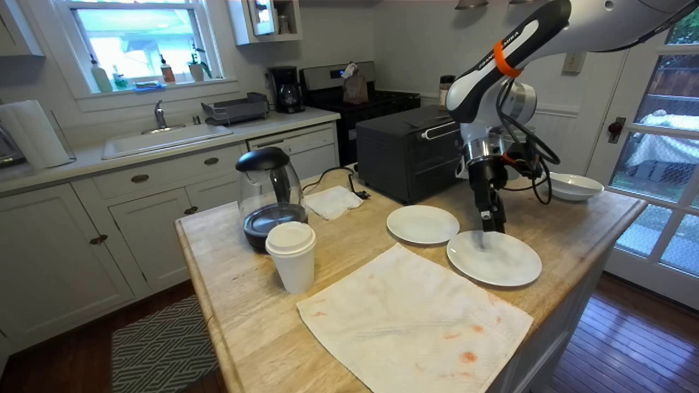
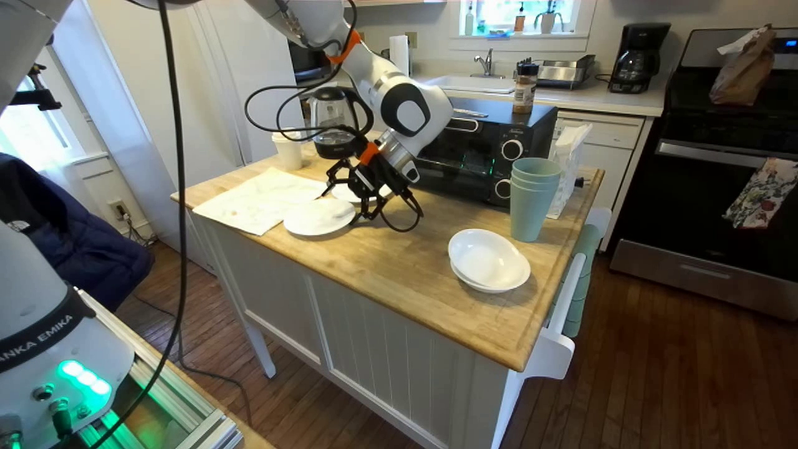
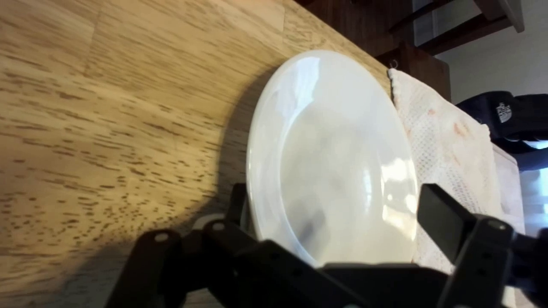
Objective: Unstack the plates
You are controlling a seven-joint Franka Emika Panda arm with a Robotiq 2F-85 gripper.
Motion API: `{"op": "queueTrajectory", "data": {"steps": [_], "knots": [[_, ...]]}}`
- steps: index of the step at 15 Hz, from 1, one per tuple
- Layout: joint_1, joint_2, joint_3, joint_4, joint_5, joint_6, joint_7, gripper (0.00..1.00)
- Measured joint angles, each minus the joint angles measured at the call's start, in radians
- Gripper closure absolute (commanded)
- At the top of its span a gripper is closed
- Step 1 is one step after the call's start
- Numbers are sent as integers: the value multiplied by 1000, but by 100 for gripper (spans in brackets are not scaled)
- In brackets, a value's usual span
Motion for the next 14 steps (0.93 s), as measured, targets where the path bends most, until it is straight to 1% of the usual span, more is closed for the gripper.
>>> {"op": "queueTrajectory", "data": {"steps": [11, 14], "knots": [[18, -5, 9, -12, -3, -5, 2, 0], [17, -26, 5, -25, -3, 14, 11, 0]]}}
